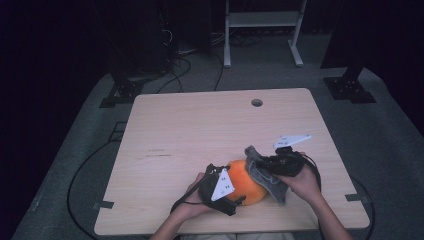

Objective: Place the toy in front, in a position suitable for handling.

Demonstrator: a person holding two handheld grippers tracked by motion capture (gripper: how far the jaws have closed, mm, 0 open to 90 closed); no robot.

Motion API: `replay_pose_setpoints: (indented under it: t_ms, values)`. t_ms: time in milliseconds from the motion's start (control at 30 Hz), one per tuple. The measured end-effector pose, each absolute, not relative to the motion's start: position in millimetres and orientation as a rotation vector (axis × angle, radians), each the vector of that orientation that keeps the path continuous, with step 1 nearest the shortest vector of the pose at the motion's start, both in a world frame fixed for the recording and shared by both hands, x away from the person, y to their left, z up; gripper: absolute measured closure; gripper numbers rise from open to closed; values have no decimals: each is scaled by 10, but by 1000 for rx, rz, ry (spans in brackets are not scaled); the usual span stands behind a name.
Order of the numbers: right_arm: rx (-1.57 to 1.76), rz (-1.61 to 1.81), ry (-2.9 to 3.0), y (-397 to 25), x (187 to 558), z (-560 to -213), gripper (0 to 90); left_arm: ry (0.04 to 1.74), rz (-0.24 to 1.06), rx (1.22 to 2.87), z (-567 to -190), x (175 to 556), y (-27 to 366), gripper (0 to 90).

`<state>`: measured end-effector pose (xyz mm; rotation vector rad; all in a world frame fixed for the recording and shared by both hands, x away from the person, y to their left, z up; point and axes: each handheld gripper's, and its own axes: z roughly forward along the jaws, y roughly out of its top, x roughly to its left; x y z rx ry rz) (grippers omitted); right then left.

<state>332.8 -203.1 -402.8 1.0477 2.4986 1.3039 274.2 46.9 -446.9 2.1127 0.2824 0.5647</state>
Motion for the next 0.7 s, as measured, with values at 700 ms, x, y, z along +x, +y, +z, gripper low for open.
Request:
replay_pose_setpoints:
  t_ms: [700]
  values:
    - [960, 1332, 2433, -2115, 2947, -4119, 769, 369, 482, 2024, -4369, 2854, 568, 69]
